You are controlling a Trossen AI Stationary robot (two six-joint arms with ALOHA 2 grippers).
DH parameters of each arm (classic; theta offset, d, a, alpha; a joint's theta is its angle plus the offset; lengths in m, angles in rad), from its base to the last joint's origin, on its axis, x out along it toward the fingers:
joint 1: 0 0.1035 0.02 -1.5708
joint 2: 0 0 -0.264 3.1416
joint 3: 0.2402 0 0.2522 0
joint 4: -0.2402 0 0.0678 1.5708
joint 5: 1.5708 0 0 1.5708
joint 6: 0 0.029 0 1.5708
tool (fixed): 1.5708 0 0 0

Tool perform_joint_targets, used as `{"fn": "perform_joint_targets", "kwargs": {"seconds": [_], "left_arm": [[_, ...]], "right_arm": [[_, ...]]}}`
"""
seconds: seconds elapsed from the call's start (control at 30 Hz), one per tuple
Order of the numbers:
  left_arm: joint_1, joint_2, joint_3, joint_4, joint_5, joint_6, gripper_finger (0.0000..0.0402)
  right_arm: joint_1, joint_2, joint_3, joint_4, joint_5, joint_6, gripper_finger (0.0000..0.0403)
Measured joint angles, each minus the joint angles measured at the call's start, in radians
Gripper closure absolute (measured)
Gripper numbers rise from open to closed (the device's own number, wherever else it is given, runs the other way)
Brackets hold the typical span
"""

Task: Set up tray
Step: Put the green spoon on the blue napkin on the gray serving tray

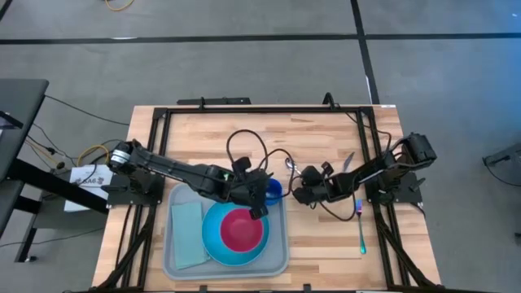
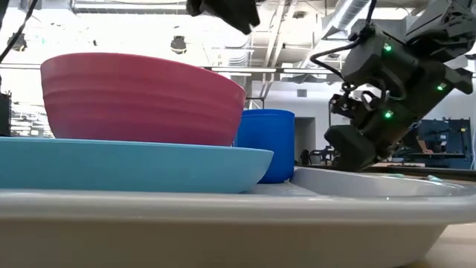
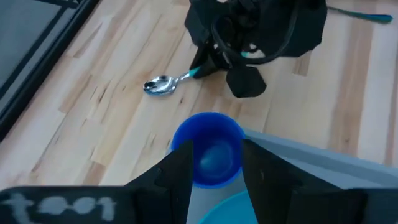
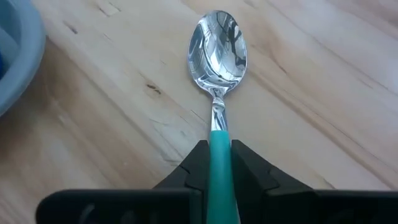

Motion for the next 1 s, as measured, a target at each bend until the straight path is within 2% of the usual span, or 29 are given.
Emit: {"fn": "perform_joint_targets", "kwargs": {"seconds": [0.17, 0.27, 0.4, 0.6, 0.73, 0.8, 0.9, 1.0], "left_arm": [[-0.029, 0.000, 0.065, -0.030, -0.013, -0.002, 0.0279], [-0.049, 0.000, 0.138, -0.116, -0.013, -0.015, 0.0279], [-0.075, 0.000, 0.259, -0.300, -0.049, -0.069, 0.0279], [-0.124, 0.000, 0.421, -0.593, -0.184, -0.228, 0.0279], [-0.157, -0.001, 0.499, -0.737, -0.234, -0.325, 0.0279], [-0.167, -0.001, 0.510, -0.741, -0.251, -0.353, 0.0279], [-0.186, -0.007, 0.510, -0.735, -0.228, -0.366, 0.0279], [-0.193, -0.010, 0.510, -0.743, -0.172, -0.390, 0.0279]], "right_arm": [[0.054, -0.032, 0.000, 0.012, 0.038, 0.020, 0.0367], [0.089, -0.076, 0.000, 0.013, 0.044, 0.044, 0.0367], [0.146, -0.149, 0.000, 0.014, 0.089, 0.046, 0.0367], [0.197, -0.282, 0.001, 0.089, 0.138, 0.034, 0.0367], [0.210, -0.348, 0.002, 0.273, 0.142, -0.104, 0.0367], [0.210, -0.358, 0.019, 0.381, 0.130, -0.190, 0.0367], [0.209, -0.345, 0.078, 0.473, 0.111, -0.316, 0.0367], [0.194, -0.287, 0.187, 0.488, 0.078, -0.419, 0.0367]]}}
